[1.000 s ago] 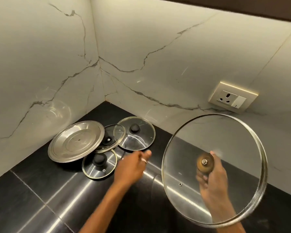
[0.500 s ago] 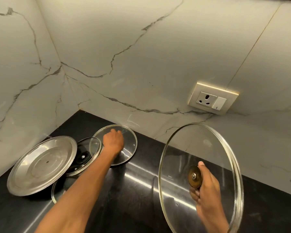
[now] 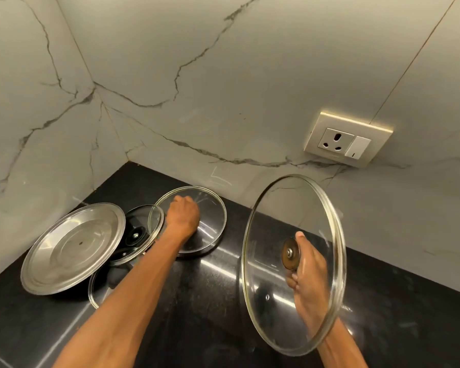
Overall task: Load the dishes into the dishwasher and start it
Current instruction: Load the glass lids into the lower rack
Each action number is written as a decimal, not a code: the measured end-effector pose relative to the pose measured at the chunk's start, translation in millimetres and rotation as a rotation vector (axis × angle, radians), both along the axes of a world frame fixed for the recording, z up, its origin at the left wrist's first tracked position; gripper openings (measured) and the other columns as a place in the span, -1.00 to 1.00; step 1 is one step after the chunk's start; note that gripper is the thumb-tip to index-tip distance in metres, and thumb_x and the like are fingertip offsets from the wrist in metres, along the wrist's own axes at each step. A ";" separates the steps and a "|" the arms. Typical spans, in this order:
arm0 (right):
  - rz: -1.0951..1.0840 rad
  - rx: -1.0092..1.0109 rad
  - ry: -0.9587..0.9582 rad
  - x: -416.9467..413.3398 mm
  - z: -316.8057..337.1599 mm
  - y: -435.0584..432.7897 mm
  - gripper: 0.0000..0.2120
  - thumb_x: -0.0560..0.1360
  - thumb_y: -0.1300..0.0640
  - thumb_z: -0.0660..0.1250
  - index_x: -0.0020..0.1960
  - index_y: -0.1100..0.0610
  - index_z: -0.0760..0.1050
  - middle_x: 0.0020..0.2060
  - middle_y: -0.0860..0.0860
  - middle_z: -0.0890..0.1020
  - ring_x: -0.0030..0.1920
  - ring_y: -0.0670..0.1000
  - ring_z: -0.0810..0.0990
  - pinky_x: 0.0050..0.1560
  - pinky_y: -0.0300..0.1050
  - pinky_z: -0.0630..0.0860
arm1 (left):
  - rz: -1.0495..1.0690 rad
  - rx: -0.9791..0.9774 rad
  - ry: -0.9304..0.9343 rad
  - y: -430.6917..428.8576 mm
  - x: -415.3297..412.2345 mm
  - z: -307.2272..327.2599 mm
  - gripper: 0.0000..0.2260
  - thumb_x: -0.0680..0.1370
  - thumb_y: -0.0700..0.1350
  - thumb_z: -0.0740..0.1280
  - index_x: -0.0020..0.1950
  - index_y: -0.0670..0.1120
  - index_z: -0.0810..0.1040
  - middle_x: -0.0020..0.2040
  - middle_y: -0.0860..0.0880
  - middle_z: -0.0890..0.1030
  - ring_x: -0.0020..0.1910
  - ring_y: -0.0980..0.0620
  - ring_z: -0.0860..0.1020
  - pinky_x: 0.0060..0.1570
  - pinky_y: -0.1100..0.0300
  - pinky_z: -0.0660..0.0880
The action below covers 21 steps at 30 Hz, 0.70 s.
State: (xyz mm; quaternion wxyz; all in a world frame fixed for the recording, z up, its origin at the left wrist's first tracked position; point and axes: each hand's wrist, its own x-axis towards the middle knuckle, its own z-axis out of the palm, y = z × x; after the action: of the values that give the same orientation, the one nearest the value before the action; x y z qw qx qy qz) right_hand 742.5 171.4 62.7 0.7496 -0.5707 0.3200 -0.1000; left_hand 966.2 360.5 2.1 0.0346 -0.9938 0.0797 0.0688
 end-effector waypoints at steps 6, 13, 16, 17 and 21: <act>0.003 -0.067 0.004 -2.5 13.2 5.0 -0.57 0.39 -0.37 0.38 -0.22 -0.01 0.41 -0.37 0.06 0.37 -0.40 0.00 0.35 -0.43 -0.12 0.31 | 0.020 -0.363 -0.099 1.3 -36.0 28.7 -0.63 0.70 0.02 0.05 0.23 -0.25 0.42 0.14 -0.34 0.52 0.08 -0.34 0.56 0.05 -0.13 0.48; -0.041 -0.092 -0.016 -26.3 35.7 20.4 -0.65 0.58 -0.17 0.29 -0.29 -0.02 0.39 -0.44 -0.03 0.40 -0.43 -0.05 0.37 -0.44 -0.21 0.37 | 0.068 -0.731 -0.061 35.7 -120.2 64.5 -0.59 0.67 0.18 -0.03 0.28 -0.04 0.41 0.13 -0.14 0.49 0.03 -0.16 0.53 0.08 -0.15 0.52; -0.054 -0.110 0.002 -41.6 47.3 30.1 -0.68 0.59 -0.15 0.29 -0.17 0.08 0.46 -0.33 0.05 0.46 -0.37 -0.01 0.42 -0.38 -0.13 0.40 | 0.018 -0.873 -0.052 52.2 -157.2 62.1 -0.62 0.65 0.20 -0.03 0.20 0.03 0.45 0.06 -0.04 0.54 -0.01 -0.05 0.53 0.04 -0.11 0.53; -0.059 -0.098 -0.008 -48.4 52.1 35.2 -0.69 0.60 -0.13 0.29 -0.09 0.12 0.48 -0.26 0.12 0.49 -0.30 0.09 0.47 -0.32 -0.06 0.48 | 0.001 -0.933 -0.042 56.0 -170.5 63.0 -0.65 0.66 0.17 -0.01 0.18 0.03 0.47 0.03 -0.02 0.55 -0.01 -0.02 0.52 0.02 -0.07 0.51; -0.126 -0.112 -0.014 -76.6 61.7 49.1 -0.63 0.62 -0.06 0.30 0.09 0.28 0.50 0.12 0.42 0.55 0.19 0.47 0.49 0.24 0.46 0.43 | -0.023 -1.181 0.016 67.1 -212.1 69.7 -0.67 0.66 0.11 0.03 0.11 0.03 0.54 -0.02 0.06 0.59 -0.02 0.08 0.55 -0.03 0.08 0.47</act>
State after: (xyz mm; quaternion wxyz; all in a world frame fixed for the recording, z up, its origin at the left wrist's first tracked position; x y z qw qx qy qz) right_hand 665.9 220.5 124.5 0.7108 -0.5898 0.3442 -0.1687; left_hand 754.1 427.6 71.8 -0.5243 -0.8434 0.1157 0.0198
